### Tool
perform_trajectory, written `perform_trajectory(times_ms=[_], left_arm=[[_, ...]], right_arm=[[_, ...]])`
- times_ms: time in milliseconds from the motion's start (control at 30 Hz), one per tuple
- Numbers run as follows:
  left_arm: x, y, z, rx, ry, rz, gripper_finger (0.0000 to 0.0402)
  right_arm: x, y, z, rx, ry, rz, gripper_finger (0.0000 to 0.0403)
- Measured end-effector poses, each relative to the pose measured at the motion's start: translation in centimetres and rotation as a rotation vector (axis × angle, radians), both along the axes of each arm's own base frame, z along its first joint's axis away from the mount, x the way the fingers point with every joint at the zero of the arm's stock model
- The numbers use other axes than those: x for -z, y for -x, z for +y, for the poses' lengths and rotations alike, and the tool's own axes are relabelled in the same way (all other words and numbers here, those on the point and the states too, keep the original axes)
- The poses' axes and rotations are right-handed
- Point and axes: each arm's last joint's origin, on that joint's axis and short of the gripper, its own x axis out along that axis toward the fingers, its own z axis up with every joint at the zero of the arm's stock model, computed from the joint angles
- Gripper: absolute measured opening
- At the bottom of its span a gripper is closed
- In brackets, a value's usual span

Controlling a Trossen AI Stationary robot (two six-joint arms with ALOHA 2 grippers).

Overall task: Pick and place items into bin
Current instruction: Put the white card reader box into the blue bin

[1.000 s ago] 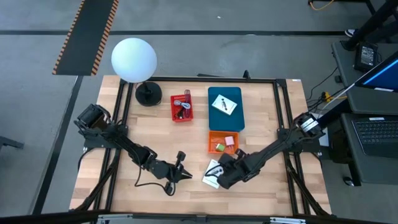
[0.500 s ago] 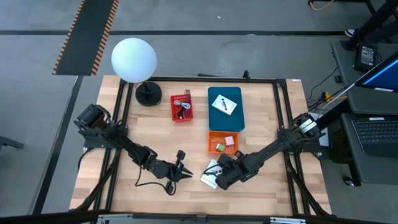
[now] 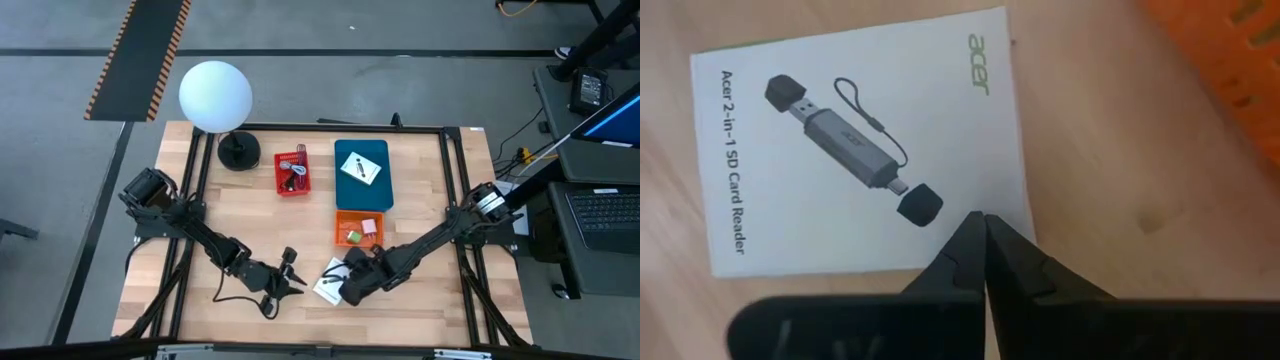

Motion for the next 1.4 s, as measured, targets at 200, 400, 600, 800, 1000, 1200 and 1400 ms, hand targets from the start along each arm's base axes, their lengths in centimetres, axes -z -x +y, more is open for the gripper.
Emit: perform_trajectory(times_ms=[200,400,600,800,1000,1200,1400], left_arm=[[0.0,0.1,-0.1,-0.001,-0.004,0.0,0.0109],[0.1,0.1,-0.1,-0.002,-0.009,0.012,0.0107],[0.1,0.1,-0.1,-0.013,0.012,0.015,0.0111],[0.1,0.1,-0.1,-0.013,0.014,0.016,0.0108],[0.1,0.1,-0.1,-0.013,0.014,0.016,0.0108],[0.1,0.2,-0.1,-0.011,0.014,0.016,0.0111],[0.1,0.2,-0.2,-0.01,0.014,0.016,0.0107]], right_arm=[[-2.0,-1.0,0.5,-0.031,-0.001,-0.037,0.0],[-4.1,-1.3,0.8,-0.049,0.038,0.008,0.0],[-4.1,-1.4,0.9,-0.052,0.026,0.017,0.0],[-4.0,-1.4,0.9,-0.054,0.024,0.016,0.0],[-3.9,-1.3,1.2,-0.06,0.025,0.019,0.0],[-2.8,-1.4,1.3,-0.061,0.039,0.048,0.0],[-2.0,-1.5,1.4,-0.066,0.032,0.076,0.0]])
